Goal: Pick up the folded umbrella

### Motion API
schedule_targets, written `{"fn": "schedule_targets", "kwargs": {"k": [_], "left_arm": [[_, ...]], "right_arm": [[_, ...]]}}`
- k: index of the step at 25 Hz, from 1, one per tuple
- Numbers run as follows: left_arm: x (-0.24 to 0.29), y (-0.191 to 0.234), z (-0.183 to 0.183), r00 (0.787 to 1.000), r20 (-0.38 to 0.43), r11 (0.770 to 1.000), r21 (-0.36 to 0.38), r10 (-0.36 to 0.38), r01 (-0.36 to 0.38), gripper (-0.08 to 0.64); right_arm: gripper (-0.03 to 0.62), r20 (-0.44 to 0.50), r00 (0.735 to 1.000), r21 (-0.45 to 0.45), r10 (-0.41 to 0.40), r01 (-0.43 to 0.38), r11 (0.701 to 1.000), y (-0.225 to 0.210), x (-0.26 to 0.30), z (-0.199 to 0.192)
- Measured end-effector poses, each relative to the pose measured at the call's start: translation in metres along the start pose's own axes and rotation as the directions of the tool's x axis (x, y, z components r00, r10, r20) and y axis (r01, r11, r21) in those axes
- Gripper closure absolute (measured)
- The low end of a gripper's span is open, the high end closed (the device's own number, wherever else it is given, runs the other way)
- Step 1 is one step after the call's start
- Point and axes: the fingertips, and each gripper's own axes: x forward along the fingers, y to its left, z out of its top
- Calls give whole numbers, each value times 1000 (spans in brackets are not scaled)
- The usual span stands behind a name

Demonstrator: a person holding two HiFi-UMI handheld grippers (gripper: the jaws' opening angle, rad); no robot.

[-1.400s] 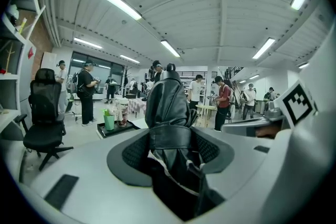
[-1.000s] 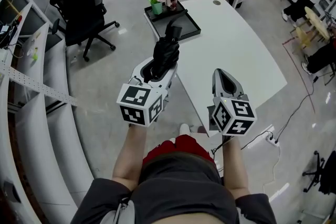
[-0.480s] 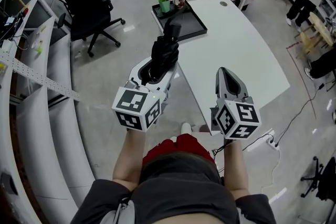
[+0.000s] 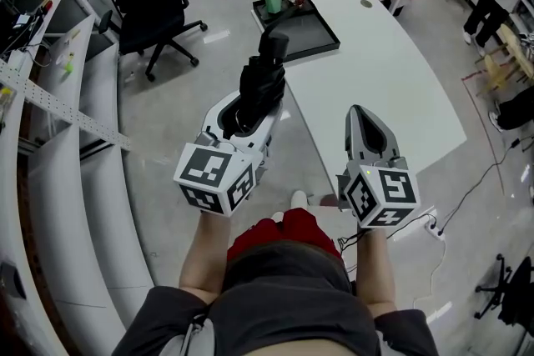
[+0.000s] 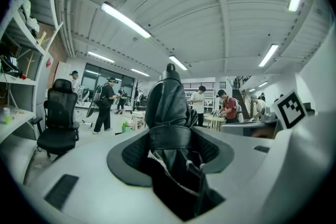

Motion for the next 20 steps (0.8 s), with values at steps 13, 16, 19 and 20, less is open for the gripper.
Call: {"fn": "schedule_targets", "kwargs": {"k": [13, 16, 19, 20], "left_arm": [[-23, 1, 4, 1000, 27, 1000, -6, 4, -4, 342], [-28, 1, 5, 999, 32, 1000, -7, 3, -3, 342], [-30, 1, 6, 999, 34, 1000, -5, 5, -5, 342], [-31, 1, 6, 999, 35, 1000, -4, 6, -6, 342]], "right_arm": [[574, 16, 1000, -24, 26, -26, 999, 22, -9, 4], [574, 17, 999, -30, 35, -34, 999, 29, -12, 4], [574, 15, 999, -29, 46, -45, 999, 34, -13, 3], [575, 14, 999, -29, 49, -49, 998, 35, -13, 3]]}}
